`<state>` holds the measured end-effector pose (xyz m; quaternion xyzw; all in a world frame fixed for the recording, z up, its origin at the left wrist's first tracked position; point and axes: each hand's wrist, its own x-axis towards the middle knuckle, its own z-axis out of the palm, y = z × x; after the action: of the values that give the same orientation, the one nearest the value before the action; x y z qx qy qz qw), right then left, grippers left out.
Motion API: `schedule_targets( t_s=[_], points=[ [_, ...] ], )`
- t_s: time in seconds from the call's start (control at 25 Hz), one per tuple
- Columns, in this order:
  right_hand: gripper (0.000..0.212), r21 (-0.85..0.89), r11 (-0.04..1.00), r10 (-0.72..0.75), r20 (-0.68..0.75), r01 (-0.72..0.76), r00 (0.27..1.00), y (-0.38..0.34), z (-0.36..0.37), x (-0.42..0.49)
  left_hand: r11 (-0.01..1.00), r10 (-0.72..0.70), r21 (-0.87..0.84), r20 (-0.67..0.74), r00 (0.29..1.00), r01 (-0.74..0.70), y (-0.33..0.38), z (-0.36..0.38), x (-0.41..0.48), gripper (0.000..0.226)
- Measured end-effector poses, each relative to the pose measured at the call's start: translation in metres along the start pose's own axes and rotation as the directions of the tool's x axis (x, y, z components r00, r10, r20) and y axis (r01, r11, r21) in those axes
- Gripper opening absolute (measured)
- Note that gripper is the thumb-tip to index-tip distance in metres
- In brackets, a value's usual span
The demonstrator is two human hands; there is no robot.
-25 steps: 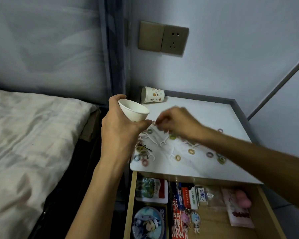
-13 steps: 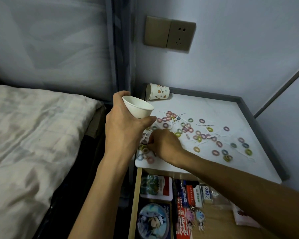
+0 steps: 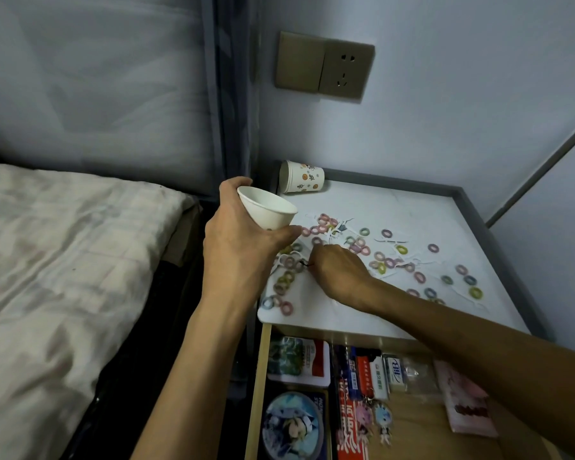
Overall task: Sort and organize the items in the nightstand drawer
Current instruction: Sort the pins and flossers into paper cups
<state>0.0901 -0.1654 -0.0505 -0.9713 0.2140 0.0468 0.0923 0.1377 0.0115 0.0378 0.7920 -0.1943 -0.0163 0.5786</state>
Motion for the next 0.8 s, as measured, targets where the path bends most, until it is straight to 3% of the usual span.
schedule_targets(
  t_s=[0.24,0.44,0.68,0.8],
  points=[
    [0.015,0.101,0.995,0.005,-0.081,0.003,0.997,0.014,-0.031,0.002,1.000,-0.005,0.016,0.019,1.000,0.004,0.003,0.002,-0.002,0.084],
    [0.024,0.051,0.994,-0.102,0.156,0.095,0.982,0.039,-0.059,0.008,1.000,0.000,0.020,0.042,0.999,-0.001,0.006,0.008,-0.004,0.083],
    [0.044,-0.108,0.981,-0.132,0.229,0.159,0.965,0.048,-0.071,0.000,1.000,-0.010,0.025,0.088,0.996,0.008,0.009,0.018,-0.008,0.079],
    [0.026,0.031,0.985,-0.171,0.123,0.168,0.978,0.045,-0.082,-0.005,1.000,-0.012,0.027,0.096,0.995,0.009,0.009,0.022,-0.009,0.080]
  ],
)
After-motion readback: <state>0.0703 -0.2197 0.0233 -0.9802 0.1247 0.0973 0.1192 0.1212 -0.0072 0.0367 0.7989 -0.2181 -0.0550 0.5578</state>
